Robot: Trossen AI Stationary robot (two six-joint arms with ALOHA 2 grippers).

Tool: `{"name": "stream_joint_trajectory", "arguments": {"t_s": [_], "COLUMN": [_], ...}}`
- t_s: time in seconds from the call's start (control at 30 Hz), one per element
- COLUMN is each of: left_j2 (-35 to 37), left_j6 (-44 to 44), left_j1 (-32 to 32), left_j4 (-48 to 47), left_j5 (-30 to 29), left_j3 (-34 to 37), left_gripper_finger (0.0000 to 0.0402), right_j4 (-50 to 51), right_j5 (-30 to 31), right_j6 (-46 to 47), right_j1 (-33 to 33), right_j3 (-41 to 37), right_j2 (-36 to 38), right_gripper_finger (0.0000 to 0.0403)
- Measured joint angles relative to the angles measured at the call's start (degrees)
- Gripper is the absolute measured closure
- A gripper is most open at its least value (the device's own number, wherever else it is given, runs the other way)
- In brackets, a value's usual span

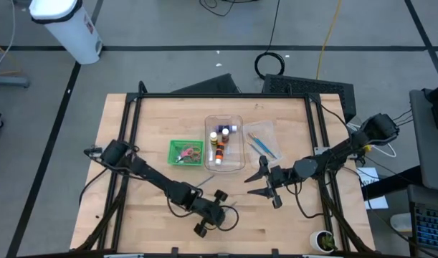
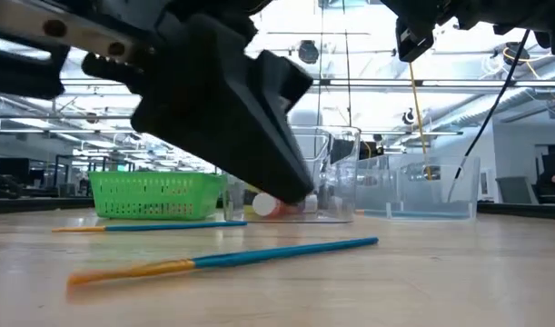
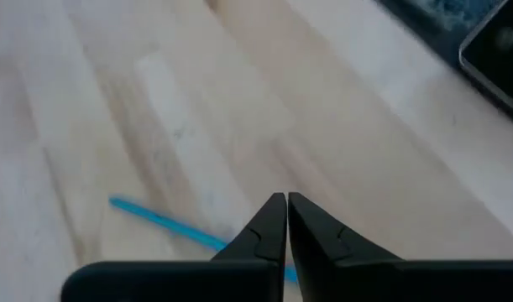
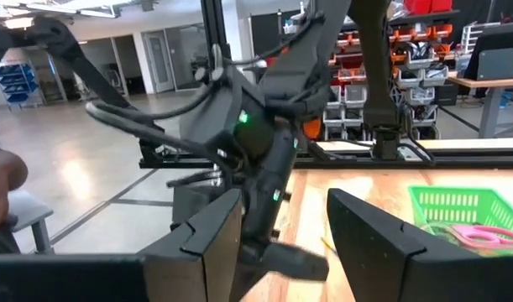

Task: Pick & Place Paint Supplies
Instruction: Put the blue paint brush into the white bin

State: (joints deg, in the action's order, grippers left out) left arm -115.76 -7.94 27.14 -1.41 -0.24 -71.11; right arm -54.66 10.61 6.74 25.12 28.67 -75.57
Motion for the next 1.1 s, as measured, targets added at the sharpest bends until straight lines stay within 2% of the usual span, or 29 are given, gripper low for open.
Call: {"name": "stream_joint_trajectory", "arguments": {"t_s": [0.2,0.3,0.4,0.5,0.63,0.77,1.0,1.1], "left_j2": [8.4,14.1,19.2,22.2,22.6,20.9,20.8,20.8], "left_j6": [8.5,15.3,25.9,41.8,58.6,67.3,72.1,69.1], "left_j1": [1.5,2.9,5.0,6.9,9.1,9.9,8.5,7.8], "left_j4": [-10.0,-18.0,-26.7,-34.0,-34.9,-32.8,-27.2,-21.9], "left_j5": [-3.7,-8.8,-17.9,-22.5,-23.8,-22.9,-25.2,-22.2], "left_j3": [0.0,-0.1,0.9,3.4,8.9,15.3,22.8,25.5], "left_gripper_finger": [0.0393,0.0396,0.0387,0.0388,0.0392,0.0361,0.0261,0.0229], "right_j4": [0.3,0.6,0.7,0.7,0.7,0.5,-0.3,-0.3], "right_j5": [-0.1,-0.2,-0.2,-0.2,-0.2,-0.2,-0.2,-0.2], "right_j6": [0.1,0.1,0.1,1.4,1.8,1.8,1.7,1.7], "right_j1": [0.1,0.1,0.1,0.1,0.1,0.1,0.1,0.1], "right_j3": [0.0,0.0,0.0,0.0,0.0,0.0,0.0,0.0], "right_j2": [0.0,0.0,0.0,0.0,0.0,0.0,0.0,0.0], "right_gripper_finger": [0.0234,0.0234,0.0234,0.0234,0.0234,0.0234,0.0234,0.0234]}}
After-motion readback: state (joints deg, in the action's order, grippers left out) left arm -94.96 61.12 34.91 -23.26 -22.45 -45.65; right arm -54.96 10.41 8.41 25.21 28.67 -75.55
